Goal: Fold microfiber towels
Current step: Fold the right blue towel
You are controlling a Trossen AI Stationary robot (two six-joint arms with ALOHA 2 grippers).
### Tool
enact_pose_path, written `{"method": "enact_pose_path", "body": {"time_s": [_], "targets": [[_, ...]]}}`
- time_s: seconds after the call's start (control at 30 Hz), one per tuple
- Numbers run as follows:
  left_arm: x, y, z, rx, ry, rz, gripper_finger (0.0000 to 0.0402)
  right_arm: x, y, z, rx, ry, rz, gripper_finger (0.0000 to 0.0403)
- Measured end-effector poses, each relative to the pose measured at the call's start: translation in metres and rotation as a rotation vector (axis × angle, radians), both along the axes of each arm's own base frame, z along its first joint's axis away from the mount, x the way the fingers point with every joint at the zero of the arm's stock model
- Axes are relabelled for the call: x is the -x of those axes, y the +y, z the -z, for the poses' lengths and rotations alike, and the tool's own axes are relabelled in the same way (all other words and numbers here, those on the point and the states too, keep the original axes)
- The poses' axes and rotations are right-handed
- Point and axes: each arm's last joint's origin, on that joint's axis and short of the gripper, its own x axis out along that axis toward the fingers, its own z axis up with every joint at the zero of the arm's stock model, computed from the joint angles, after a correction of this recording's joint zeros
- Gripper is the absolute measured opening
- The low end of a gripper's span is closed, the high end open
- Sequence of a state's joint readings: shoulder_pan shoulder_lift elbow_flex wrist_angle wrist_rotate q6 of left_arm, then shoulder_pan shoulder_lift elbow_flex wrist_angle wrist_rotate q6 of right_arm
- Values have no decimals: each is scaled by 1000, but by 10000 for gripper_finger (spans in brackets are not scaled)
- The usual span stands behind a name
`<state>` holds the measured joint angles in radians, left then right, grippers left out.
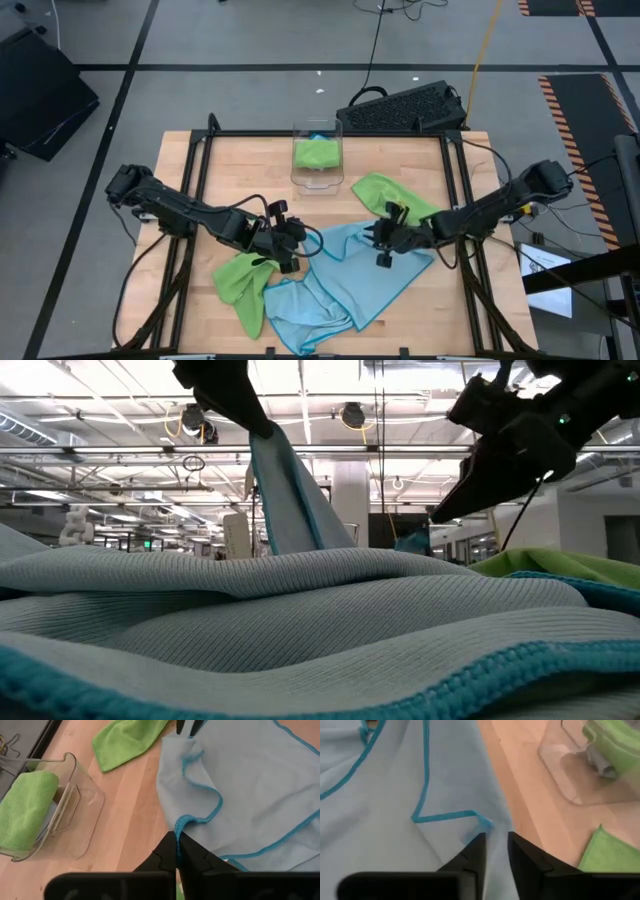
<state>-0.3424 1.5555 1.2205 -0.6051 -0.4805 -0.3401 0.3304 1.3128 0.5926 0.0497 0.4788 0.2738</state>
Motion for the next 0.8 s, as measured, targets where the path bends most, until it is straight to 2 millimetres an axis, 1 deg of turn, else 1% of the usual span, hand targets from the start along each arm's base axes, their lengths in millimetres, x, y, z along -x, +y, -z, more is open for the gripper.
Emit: {"method": "enact_pose_path", "body": {"time_s": [0.1,0.17,0.27,0.37,0.47,0.63,0.8], "targets": [[-1,-1,1,1,-3,0,12,2,4,-1,-80,1,-23,118],[-2,-1,3,-3,6,2,8,3,10,1,-130,11,-47,137],[-2,-1,3,-1,2,2,4,6,21,9,-137,-6,-56,155],[-2,0,3,-1,2,1,11,4,30,19,-66,-24,-73,165],[-2,0,3,-2,2,3,14,-4,35,29,-13,-64,-54,167],[-2,-1,3,-2,0,2,5,-21,30,46,78,-106,-56,167],[-2,-1,3,2,-1,-2,12,-27,22,56,209,-52,-111,167]]}}
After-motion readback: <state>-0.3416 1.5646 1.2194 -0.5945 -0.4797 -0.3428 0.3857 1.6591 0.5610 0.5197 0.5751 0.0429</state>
